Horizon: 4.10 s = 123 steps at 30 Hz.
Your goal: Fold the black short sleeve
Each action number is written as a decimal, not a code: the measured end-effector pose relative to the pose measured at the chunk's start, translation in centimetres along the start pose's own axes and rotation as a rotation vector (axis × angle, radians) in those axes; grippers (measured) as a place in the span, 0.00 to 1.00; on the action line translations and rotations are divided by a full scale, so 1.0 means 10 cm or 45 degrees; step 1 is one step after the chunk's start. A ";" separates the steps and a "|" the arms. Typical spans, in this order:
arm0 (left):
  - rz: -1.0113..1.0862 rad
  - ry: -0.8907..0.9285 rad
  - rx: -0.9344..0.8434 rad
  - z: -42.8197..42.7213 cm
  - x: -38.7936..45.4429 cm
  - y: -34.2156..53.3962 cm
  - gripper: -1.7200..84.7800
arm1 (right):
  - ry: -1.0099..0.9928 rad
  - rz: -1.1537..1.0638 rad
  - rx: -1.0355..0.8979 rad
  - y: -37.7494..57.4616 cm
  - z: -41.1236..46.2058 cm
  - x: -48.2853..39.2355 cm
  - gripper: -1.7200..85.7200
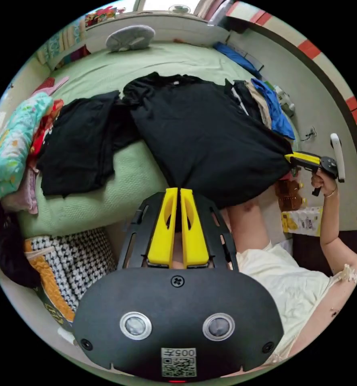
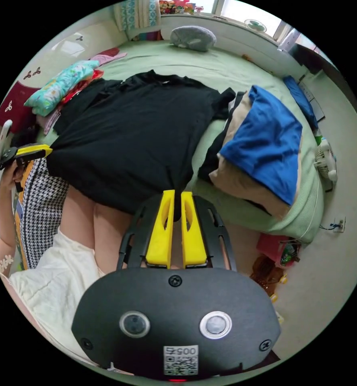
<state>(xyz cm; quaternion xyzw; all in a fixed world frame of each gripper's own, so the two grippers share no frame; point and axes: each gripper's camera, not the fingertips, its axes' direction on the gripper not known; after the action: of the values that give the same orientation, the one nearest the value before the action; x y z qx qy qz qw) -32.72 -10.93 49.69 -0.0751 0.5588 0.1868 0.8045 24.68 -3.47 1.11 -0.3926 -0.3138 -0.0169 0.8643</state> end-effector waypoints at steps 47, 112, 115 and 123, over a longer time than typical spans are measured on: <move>-0.334 -0.433 0.273 0.34 -1.10 -3.46 0.09 | 0.183 0.140 0.334 -4.02 1.10 0.34 0.03; -0.048 -0.269 0.482 -0.51 -0.25 -0.26 0.13 | -0.008 0.044 0.231 -0.81 0.71 -0.29 0.08; 0.058 -0.282 0.464 -0.40 -0.22 -0.82 0.15 | -0.093 0.061 0.112 -1.23 1.18 -0.48 0.07; 0.181 -0.497 0.225 0.04 -0.35 -1.70 0.14 | -0.070 -0.033 0.107 -1.37 1.56 -0.80 0.06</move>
<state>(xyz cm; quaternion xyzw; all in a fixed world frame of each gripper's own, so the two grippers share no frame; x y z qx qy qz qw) -26.92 -27.18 51.55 0.0730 0.4105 0.2044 0.8857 6.19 -3.89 13.50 -0.3522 -0.3430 -0.0042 0.8708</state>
